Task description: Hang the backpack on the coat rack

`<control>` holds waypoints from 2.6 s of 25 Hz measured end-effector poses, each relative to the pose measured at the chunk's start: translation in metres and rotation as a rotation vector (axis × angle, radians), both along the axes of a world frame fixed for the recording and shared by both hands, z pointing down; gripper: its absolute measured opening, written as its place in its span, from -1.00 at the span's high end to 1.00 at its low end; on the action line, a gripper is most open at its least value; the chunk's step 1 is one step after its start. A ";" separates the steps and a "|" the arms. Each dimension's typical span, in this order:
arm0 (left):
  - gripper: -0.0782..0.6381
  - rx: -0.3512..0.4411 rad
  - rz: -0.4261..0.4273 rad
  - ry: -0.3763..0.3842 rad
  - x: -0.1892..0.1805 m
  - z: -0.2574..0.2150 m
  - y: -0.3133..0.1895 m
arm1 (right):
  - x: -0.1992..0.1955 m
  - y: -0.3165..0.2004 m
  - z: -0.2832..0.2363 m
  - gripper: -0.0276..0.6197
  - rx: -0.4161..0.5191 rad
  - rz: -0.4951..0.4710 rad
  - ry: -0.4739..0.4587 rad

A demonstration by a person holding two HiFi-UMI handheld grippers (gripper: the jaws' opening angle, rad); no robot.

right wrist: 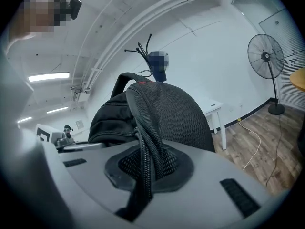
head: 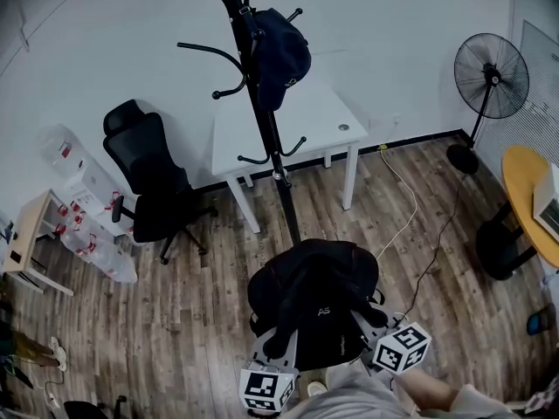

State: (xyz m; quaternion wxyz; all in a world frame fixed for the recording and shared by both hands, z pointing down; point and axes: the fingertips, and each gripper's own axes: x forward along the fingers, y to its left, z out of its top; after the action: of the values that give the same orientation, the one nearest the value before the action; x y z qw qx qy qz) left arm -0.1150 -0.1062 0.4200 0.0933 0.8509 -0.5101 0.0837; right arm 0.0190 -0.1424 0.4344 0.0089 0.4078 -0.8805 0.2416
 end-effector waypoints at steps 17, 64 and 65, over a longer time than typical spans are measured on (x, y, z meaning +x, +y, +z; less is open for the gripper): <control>0.71 -0.037 -0.144 -0.026 -0.010 0.062 -0.172 | -0.012 -0.182 0.061 0.82 0.000 -0.077 0.062; 0.70 -0.033 -0.164 0.009 -0.081 0.205 -0.401 | -0.081 -0.405 0.201 0.82 -0.006 0.008 0.085; 0.70 -0.028 -0.162 0.009 -0.080 0.207 -0.401 | -0.081 -0.405 0.203 0.82 -0.003 0.015 0.081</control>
State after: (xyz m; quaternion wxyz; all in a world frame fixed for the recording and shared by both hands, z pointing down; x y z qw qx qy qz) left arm -0.1950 -0.5069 0.6268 0.1140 0.8059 -0.5755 0.0793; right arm -0.0619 -0.5472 0.6372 0.0436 0.4239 -0.8759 0.2263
